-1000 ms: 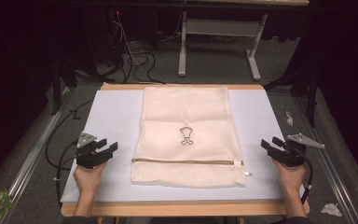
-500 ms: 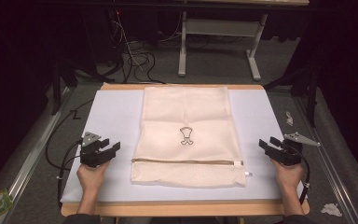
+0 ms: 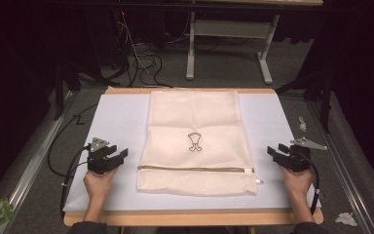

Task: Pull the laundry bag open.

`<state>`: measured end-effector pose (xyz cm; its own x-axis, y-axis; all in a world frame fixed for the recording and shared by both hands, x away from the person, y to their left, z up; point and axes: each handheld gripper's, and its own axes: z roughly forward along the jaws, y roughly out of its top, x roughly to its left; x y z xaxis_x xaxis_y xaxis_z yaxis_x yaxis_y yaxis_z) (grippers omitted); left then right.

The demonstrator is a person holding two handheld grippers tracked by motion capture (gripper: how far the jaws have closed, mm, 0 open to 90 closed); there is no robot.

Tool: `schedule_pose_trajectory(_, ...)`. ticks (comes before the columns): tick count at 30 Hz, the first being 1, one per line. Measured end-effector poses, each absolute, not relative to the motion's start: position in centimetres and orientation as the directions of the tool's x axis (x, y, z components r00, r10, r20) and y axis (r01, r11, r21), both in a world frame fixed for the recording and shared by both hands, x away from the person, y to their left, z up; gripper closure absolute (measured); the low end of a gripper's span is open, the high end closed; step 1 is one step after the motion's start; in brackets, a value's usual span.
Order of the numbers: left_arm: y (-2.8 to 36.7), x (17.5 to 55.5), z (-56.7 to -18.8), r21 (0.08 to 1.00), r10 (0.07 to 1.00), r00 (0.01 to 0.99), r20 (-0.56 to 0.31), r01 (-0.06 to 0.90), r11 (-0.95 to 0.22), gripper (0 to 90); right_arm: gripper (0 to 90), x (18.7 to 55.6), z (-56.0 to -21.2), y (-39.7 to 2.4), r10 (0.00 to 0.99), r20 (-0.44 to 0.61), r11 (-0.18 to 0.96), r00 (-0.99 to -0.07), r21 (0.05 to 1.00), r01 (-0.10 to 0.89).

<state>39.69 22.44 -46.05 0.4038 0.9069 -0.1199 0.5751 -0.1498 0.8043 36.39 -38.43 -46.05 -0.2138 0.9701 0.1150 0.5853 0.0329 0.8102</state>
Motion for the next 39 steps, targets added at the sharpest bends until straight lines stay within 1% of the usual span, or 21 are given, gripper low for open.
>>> schedule_pose_trajectory(9,22.2,40.1,-46.6,0.8,0.911,0.399,-0.105,0.578,-0.161,47.3,46.6,36.6,-46.3,-38.3,0.973,0.118,0.023,-0.197,0.802,0.596)
schedule_pose_trajectory(11,22.1,40.2,-46.8,0.799,0.912,0.395,-0.11,0.581,-0.156,47.3,46.6,36.7,-46.4,-38.4,0.974,0.098,0.045,-0.206,0.804,0.592)
schedule_pose_trajectory(39,21.8,41.0,-48.2,0.796,0.924,0.374,-0.079,0.581,-0.167,47.0,45.8,37.7,-47.5,-37.3,0.98,0.049,0.084,-0.194,0.778,0.623)
